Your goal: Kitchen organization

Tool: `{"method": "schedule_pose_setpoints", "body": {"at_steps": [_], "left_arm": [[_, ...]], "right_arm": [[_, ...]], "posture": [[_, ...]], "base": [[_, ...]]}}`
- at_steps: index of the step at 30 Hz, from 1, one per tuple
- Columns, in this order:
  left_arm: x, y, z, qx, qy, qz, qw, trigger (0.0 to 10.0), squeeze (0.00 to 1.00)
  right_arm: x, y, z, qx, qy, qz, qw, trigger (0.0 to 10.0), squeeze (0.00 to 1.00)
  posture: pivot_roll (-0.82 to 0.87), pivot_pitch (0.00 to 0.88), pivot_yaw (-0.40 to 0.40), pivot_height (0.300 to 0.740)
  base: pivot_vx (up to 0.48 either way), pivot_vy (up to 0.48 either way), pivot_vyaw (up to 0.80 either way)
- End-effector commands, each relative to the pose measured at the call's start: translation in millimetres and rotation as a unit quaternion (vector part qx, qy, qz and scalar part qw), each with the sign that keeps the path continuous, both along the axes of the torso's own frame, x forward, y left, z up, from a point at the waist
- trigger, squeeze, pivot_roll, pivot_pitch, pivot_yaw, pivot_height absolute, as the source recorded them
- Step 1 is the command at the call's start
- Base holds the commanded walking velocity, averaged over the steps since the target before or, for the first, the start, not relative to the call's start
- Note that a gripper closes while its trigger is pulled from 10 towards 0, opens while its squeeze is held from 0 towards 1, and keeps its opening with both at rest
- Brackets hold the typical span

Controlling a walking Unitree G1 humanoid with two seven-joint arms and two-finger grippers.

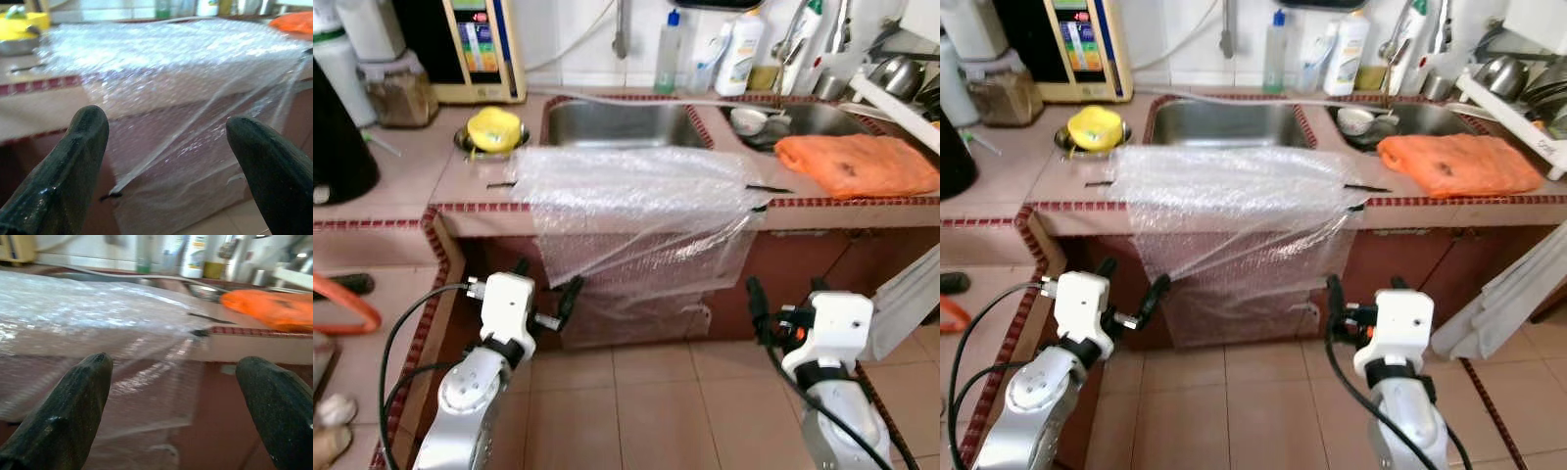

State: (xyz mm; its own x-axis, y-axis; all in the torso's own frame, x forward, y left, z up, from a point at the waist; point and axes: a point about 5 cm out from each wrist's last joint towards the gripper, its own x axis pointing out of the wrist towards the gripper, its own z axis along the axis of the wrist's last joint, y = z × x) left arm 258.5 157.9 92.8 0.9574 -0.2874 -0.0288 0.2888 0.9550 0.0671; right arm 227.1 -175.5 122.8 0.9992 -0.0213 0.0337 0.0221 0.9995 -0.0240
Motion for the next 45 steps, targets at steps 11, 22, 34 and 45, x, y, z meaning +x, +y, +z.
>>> {"method": "schedule_pose_setpoints", "body": {"at_steps": [11,22,34,45], "left_arm": [[-7.1,25.0,1.9,0.036,-0.02,0.065,0.997,10.0,0.0],[-3.5,13.4,9.7,0.01,-0.038,0.04,0.998,10.0,0.0],[-1.1,8.0,10.1,-0.001,-0.036,0.021,0.999,10.0,0.0],[2.0,5.3,11.8,-0.003,-0.038,0.01,0.999,10.0,0.0]], "right_arm": [[3.5,24.2,-5.9,0.018,0.0,0.05,0.999,10.0,0.0],[11.5,14.7,8.8,0.011,-0.025,0.051,0.998,10.0,0.0],[14.8,14.3,10.9,0.003,-0.032,0.053,0.998,10.0,0.0],[17.8,13.3,11.7,0.001,-0.037,0.049,0.998,10.0,0.0]], "posture": [[-0.01,0.003,-0.018,0.74],[-0.01,0.003,-0.029,0.74],[-0.02,0.0,-0.017,0.74],[-0.01,0.0,-0.008,0.74]], "base": [[0.0,0.0,0.0],[0.131,0.0,0.0],[0.375,0.0,0.0],[0.402,0.0,0.0]]}}
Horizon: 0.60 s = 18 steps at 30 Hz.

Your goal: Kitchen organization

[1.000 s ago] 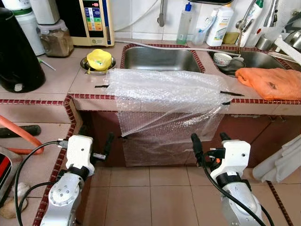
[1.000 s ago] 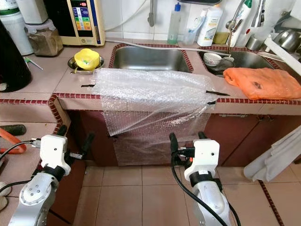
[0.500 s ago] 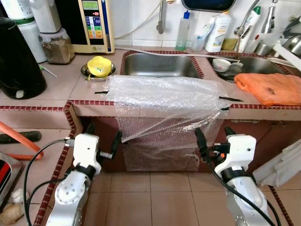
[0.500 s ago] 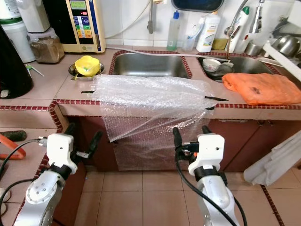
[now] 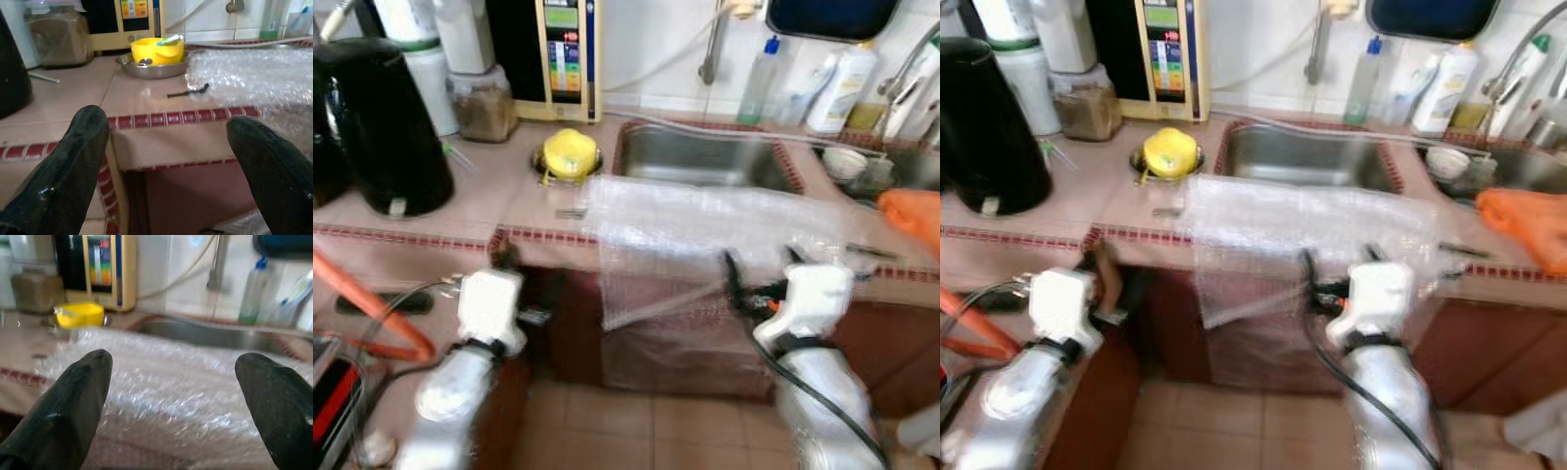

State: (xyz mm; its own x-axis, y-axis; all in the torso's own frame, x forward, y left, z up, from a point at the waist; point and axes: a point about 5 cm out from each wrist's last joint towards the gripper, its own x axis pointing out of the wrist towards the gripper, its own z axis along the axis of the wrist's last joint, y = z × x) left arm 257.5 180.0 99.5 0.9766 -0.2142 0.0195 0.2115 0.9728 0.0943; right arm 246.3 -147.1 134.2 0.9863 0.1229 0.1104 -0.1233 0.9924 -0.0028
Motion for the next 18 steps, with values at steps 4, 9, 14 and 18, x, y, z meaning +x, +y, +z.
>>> {"method": "schedule_pose_setpoints", "body": {"at_steps": [4,9,14,18], "left_arm": [[3.7,-17.0,5.1,-0.006,-0.011,-0.028,1.0,10.0,0.0],[4.7,-18.7,6.8,-0.009,-0.016,-0.029,0.999,10.0,0.0],[3.1,-18.9,4.7,-0.013,-0.01,-0.029,0.999,10.0,0.0],[2.6,-18.7,3.3,-0.016,-0.005,-0.027,0.999,10.0,0.0]], "right_arm": [[-0.6,-14.8,1.2,-0.012,-0.003,-0.024,1.0,10.0,0.0],[0.6,-14.9,1.7,-0.013,-0.005,-0.023,1.0,10.0,0.0],[-0.6,-16.3,0.0,-0.015,-0.002,-0.024,1.0,10.0,0.0],[-1.4,-16.1,-0.4,-0.015,-0.001,-0.024,1.0,10.0,0.0]], "posture": [[-0.01,0.0,-0.008,0.74],[-0.01,0.0,-0.011,0.74],[-0.01,0.0,-0.012,0.74],[-0.01,0.0,-0.012,0.74]], "base": [[0.366,0.0,0.0],[0.0,0.0,0.0],[0.0,0.0,0.0],[0.0,-0.456,0.0]]}}
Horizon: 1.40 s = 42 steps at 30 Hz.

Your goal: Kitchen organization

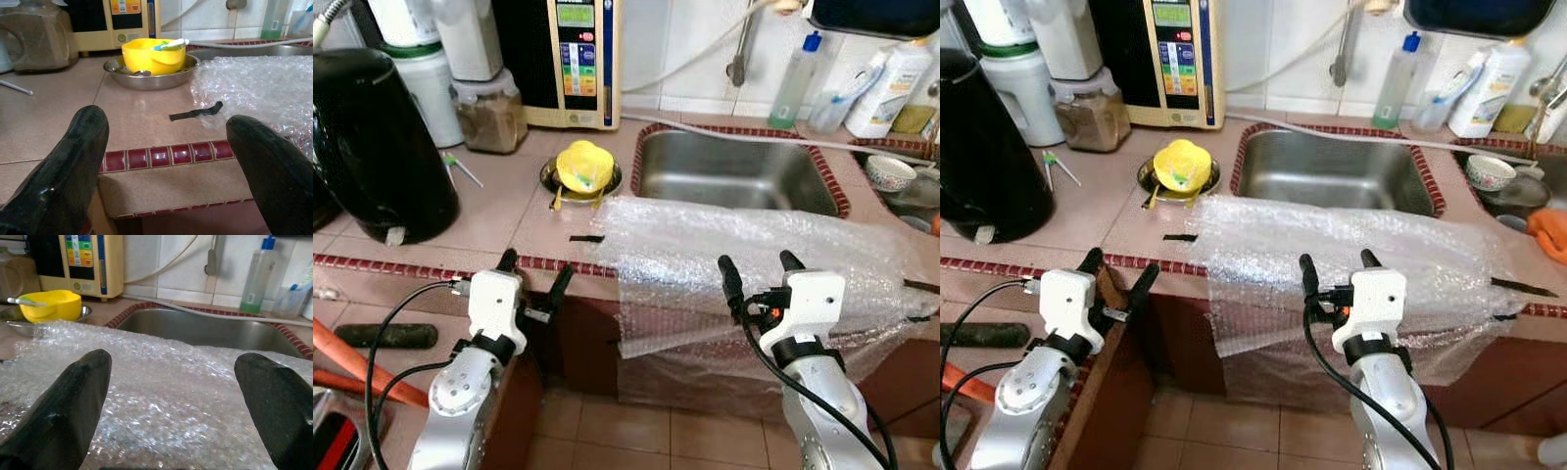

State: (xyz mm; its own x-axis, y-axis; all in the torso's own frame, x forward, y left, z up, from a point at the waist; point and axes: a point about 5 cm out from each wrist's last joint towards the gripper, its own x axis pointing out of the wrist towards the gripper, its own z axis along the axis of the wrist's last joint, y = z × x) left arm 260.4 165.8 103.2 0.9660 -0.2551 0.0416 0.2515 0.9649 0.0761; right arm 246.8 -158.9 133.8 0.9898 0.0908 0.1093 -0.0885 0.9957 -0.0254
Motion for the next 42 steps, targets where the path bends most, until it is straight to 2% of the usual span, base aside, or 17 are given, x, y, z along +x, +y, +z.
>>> {"method": "schedule_pose_setpoints", "body": {"at_steps": [1,11,22,26,29,31,32,34,39,42], "left_arm": [[-0.5,-4.7,-0.8,-0.005,0.004,-0.006,1.0,10.0,0.0],[-0.5,-4.8,-1.9,-0.002,0.008,-0.008,1.0,10.0,0.0],[-1.5,-2.3,-1.2,0.009,0.007,-0.003,1.0,10.0,0.0],[-1.1,0.5,-0.5,0.011,0.004,0.01,1.0,10.0,0.0],[-1.4,5.4,-1.6,0.01,0.01,0.034,0.999,10.0,0.0],[-2.3,10.9,-0.5,0.04,0.006,0.063,0.997,10.0,0.0],[-2.3,10.9,-0.5,0.04,0.006,0.063,0.997,10.0,0.0],[-2.3,12.0,1.4,0.01,0.007,0.057,0.998,10.0,0.0],[-3.5,11.5,0.5,0.005,0.01,0.053,0.999,10.0,0.0],[-6.0,12.9,-1.5,0.002,0.011,0.054,0.998,10.0,0.0]], "right_arm": [[-2.3,-4.0,-0.4,-0.004,0.001,-0.006,1.0,10.0,0.0],[-3.2,-4.0,-0.5,-0.007,0.002,-0.005,1.0,10.0,0.0],[-3.0,7.9,2.8,-0.016,0.003,0.019,1.0,10.0,0.0],[-1.2,9.6,3.5,-0.032,0.003,0.01,0.999,10.0,0.0],[0.2,14.1,3.3,0.003,0.008,0.025,1.0,10.0,0.0],[0.9,14.3,4.6,-0.012,0.008,0.014,1.0,10.0,0.0],[0.9,14.3,4.6,-0.012,0.008,0.014,1.0,10.0,0.0],[1.4,17.1,2.7,-0.009,0.023,0.019,1.0,10.0,0.0],[0.2,15.6,-5.1,-0.022,0.05,0.008,0.998,10.0,0.0],[-2.8,15.5,-7.5,-0.01,0.058,0.02,0.998,10.0,0.0]], "posture": [[-0.02,0.0,-0.011,0.74],[-0.02,0.0,-0.009,0.74],[-0.01,0.0,-0.004,0.74],[-0.01,0.0,-0.004,0.74],[-0.01,0.0,-0.004,0.74],[-0.01,0.001,-0.001,0.74],[-0.01,0.001,-0.001,0.74],[0.0,0.002,-0.002,0.74],[0.0,0.001,-0.003,0.74],[0.0,0.002,-0.005,0.74]], "base": [[0.0,-0.48,0.0],[0.0,-0.48,0.0],[0.0,-0.456,0.0],[0.0,0.0,0.0],[0.0,0.0,0.0],[0.0,0.0,0.0],[0.0,0.0,0.0],[0.0,0.0,0.0],[0.0,0.0,0.0],[0.0,0.0,0.0]]}}
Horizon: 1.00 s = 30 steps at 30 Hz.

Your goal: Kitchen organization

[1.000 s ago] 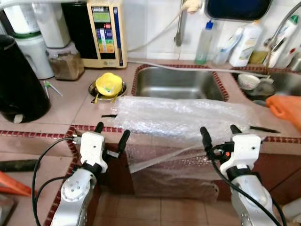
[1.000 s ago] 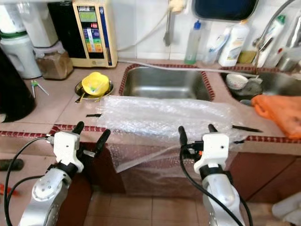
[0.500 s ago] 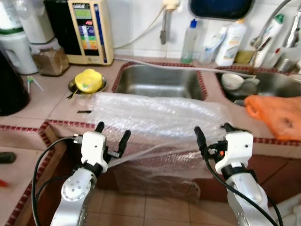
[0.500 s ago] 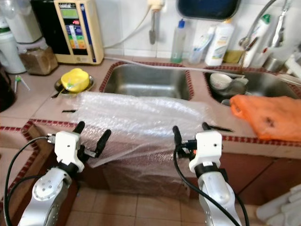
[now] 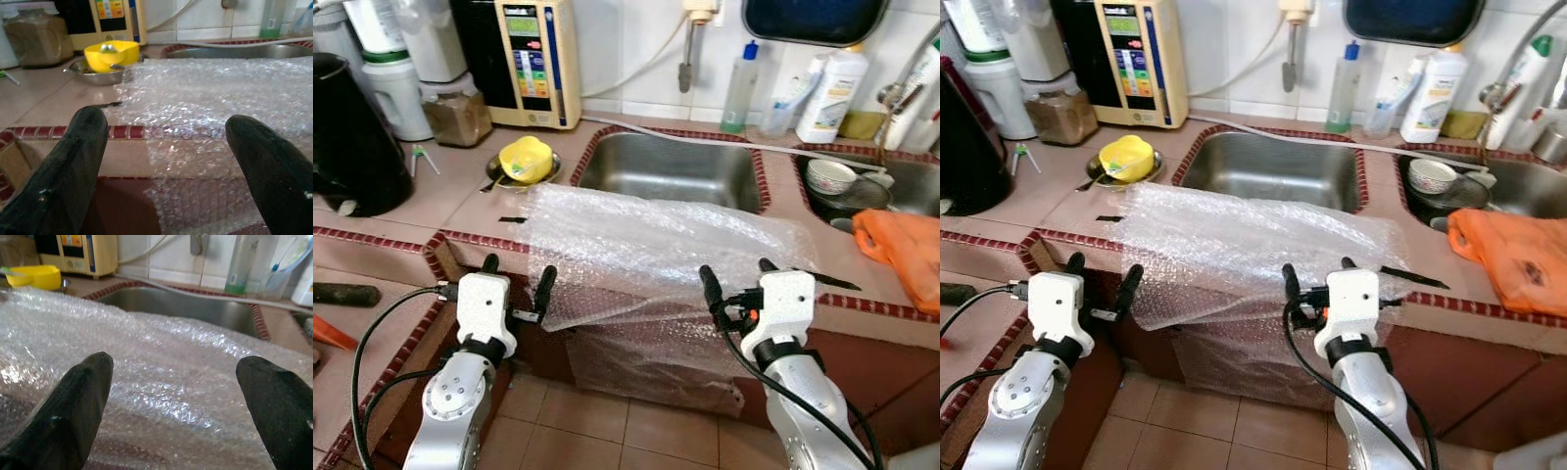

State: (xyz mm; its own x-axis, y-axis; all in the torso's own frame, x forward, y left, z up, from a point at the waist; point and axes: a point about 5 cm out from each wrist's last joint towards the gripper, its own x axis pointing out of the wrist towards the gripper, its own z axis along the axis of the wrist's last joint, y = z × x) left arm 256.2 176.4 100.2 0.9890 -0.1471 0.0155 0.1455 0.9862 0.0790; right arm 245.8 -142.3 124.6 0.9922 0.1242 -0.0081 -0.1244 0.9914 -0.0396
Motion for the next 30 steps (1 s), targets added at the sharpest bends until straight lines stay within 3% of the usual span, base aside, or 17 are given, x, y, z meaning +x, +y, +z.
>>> {"method": "schedule_pose_setpoints", "body": {"at_steps": [1,6,20,27,30], "left_arm": [[-2.6,3.6,0.3,0.001,-0.003,0.001,1.0,10.0,0.0],[-0.7,3.8,-1.4,-0.011,0.001,0.003,1.0,10.0,0.0],[1.7,-1.1,-2.4,0.008,0.006,0.0,1.0,10.0,0.0],[4.5,-3.7,-0.7,0.018,0.001,-0.005,1.0,10.0,0.0],[6.7,-2.3,4.3,0.035,-0.02,0.007,0.999,10.0,0.0]], "right_arm": [[-2.9,-1.2,3.4,0.001,-0.006,0.011,1.0,10.0,0.0],[0.2,-5.7,10.3,-0.013,-0.025,0.005,1.0,10.0,0.0],[1.5,-12.9,21.1,-0.017,-0.052,-0.018,0.998,10.0,0.0],[3.0,-19.8,23.1,-0.002,-0.057,-0.041,0.998,10.0,0.0],[4.8,-30.3,20.8,0.025,-0.039,-0.085,0.995,10.0,0.0]], "posture": [[0.0,0.003,-0.006,0.74],[-0.01,0.0,-0.004,0.74],[-0.01,0.0,-0.001,0.74],[-0.01,0.009,-0.005,0.74],[-0.01,0.009,-0.006,0.74]], "base": [[0.0,0.0,0.0],[0.0,0.0,0.8],[0.0,0.0,0.75],[0.0,0.0,0.0],[0.0,0.0,0.0]]}}
